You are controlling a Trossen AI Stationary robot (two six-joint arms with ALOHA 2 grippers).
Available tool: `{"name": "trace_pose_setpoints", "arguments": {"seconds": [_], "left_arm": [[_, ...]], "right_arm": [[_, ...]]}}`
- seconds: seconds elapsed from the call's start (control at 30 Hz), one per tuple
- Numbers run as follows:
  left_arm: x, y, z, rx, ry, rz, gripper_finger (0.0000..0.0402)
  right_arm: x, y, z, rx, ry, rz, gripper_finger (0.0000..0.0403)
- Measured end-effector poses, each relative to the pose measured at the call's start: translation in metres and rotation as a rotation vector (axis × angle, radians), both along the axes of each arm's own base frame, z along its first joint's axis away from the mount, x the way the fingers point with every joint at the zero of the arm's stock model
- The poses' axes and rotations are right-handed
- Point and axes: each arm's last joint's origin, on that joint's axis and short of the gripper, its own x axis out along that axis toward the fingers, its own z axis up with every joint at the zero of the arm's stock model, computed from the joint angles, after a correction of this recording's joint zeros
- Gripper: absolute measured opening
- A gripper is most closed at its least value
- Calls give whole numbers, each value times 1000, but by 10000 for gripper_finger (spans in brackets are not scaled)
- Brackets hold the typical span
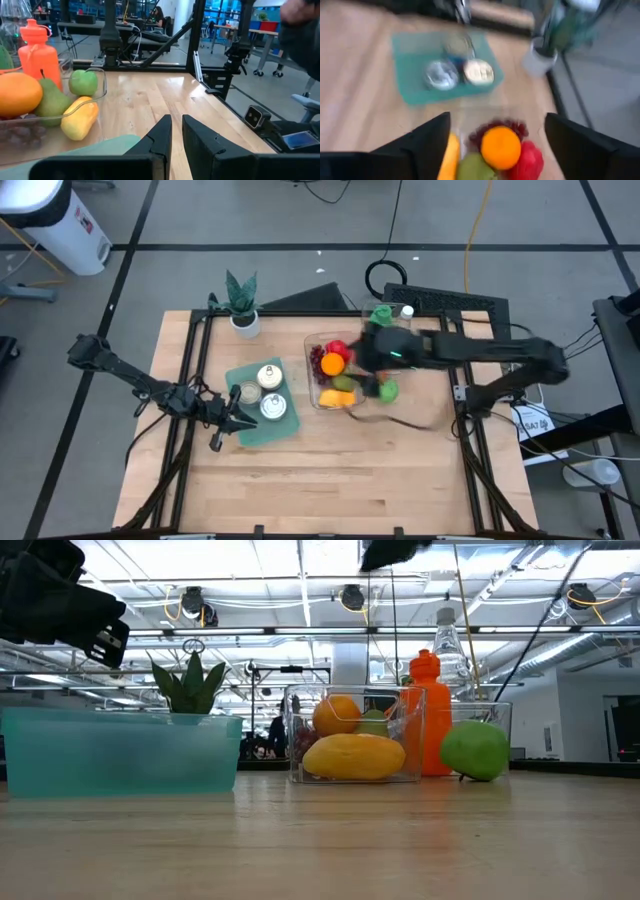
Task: Pick & Place Food Item
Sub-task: Put the green apple into the bottom transparent bin
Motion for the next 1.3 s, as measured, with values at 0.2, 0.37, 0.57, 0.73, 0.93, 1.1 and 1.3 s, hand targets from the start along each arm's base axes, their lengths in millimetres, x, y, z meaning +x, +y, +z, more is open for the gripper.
{"name": "trace_pose_setpoints", "arguments": {"seconds": [0.2,0.37,0.57,0.73,0.93,1.1,1.3], "left_arm": [[0,0,0,4,-1,8,51],[0,0,1,1,-9,9,51],[0,1,1,3,-10,34,51],[0,1,1,-2,-9,35,51],[0,1,1,-22,-4,36,51],[0,1,1,-29,-2,37,51],[0,1,1,-31,-2,37,51]], "right_arm": [[-67,54,45,-77,-178,9,187],[-109,83,32,-62,-239,-8,66],[-111,102,-47,-83,-262,-2,14],[-102,107,-107,-117,-311,-22,8],[-96,102,-138,-146,-285,-59,4],[-97,95,-151,-210,-163,-74,1],[-94,75,-159,-201,-76,-158,1]]}}
